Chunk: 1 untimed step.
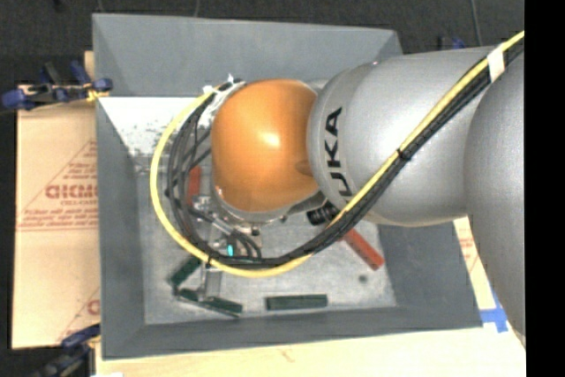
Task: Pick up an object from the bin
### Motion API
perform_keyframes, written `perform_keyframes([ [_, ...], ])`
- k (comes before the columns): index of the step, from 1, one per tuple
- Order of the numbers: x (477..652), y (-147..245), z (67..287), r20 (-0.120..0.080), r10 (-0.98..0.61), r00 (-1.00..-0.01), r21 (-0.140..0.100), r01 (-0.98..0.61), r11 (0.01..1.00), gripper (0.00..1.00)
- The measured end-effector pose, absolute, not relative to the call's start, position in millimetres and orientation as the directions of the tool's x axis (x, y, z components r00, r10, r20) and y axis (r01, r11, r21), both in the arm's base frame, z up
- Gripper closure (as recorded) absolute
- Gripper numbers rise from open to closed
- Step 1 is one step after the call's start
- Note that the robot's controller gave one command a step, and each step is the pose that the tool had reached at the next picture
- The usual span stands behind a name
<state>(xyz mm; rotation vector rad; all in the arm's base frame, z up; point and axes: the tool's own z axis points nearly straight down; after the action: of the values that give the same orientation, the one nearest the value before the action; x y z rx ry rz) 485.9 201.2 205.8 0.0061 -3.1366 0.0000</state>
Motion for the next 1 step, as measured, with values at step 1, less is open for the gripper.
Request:
perform_keyframes([
  [1,491.1,195.2,69.6,-0.006,-0.357,-0.934,-0.001,-0.357,0.934,0.0],
])
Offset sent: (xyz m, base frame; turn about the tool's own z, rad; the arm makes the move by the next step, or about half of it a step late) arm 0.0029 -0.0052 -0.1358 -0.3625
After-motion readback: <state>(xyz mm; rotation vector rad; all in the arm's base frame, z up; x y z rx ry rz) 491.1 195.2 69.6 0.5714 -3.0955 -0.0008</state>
